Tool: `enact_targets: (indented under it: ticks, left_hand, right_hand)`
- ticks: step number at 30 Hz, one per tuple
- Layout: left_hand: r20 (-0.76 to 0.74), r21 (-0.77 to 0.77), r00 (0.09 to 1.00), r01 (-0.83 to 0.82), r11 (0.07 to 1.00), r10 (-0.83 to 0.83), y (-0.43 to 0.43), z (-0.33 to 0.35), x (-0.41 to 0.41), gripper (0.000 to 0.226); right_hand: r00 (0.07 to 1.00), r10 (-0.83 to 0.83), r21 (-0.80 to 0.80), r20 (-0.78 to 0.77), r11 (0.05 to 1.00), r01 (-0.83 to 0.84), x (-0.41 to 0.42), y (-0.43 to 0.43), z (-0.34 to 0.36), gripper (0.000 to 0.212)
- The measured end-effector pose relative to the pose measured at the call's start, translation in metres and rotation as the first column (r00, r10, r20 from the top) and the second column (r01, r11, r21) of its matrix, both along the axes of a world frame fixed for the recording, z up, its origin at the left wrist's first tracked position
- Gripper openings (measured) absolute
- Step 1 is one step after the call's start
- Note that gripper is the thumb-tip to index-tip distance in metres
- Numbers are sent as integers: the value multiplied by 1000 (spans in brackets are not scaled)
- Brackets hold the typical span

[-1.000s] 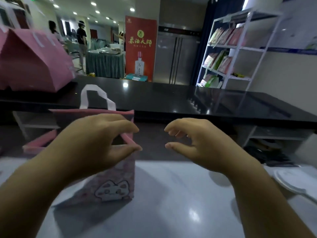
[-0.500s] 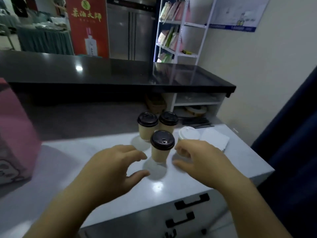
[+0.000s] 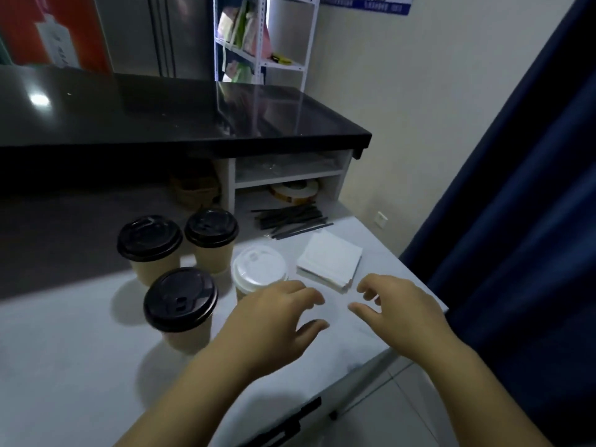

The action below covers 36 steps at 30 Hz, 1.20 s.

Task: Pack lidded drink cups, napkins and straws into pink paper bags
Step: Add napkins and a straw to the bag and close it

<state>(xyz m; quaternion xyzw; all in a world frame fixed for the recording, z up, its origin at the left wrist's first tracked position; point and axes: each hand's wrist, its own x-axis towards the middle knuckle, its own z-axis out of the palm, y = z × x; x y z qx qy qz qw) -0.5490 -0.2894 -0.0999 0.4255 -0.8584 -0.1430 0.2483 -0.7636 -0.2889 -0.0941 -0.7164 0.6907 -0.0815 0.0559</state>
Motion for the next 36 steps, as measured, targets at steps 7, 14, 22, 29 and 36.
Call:
enact_targets:
  ticks: [7,14,22,29,36]
  left_hand:
    - [29,78,1000,5,997,-7,-79,-31,-75,27]
    - [213,192,950,-270,944,228,-127,-81,-106,39]
    - [126,277,883,-468,839,451,-155,-111,-121,21]
    - [0,299,812,-556,775,583,-157,-116,-139,27]
    - [7,342,766,-606,718,643,-163,-107,-143,50]
  right_hand:
    - [998,-61,13,32,998,61,-47,-67,-25,34]
    - [991,19,32,133,999,-24,-77,-130,-54,36]
    - [969,171,154,179,968,-199,-96,-208,-81,54]
    - [940,136,211,314,955,-209,-110,-246,-93,51]
    - [881,186,119,434,958,-261,-117,-260,-87,14]
